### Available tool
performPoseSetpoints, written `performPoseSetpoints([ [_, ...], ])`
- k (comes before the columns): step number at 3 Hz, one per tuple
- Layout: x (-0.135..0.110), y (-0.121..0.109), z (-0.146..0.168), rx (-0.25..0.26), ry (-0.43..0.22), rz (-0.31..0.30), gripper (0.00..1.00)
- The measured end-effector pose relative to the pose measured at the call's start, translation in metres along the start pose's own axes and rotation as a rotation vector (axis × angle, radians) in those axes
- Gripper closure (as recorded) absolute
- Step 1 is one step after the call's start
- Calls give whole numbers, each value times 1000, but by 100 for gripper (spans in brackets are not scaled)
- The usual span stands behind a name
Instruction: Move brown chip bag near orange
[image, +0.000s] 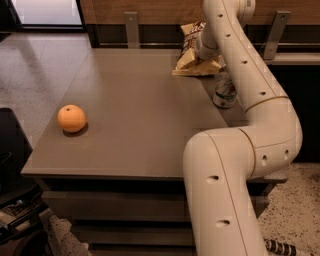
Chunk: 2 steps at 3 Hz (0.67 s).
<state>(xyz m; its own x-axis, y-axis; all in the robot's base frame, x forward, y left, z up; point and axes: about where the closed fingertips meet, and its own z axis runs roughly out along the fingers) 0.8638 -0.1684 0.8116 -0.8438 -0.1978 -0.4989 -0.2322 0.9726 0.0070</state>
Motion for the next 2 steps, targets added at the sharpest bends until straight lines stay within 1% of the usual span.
performPoseSetpoints([
  [2,0,0,-1,0,0,0,100],
])
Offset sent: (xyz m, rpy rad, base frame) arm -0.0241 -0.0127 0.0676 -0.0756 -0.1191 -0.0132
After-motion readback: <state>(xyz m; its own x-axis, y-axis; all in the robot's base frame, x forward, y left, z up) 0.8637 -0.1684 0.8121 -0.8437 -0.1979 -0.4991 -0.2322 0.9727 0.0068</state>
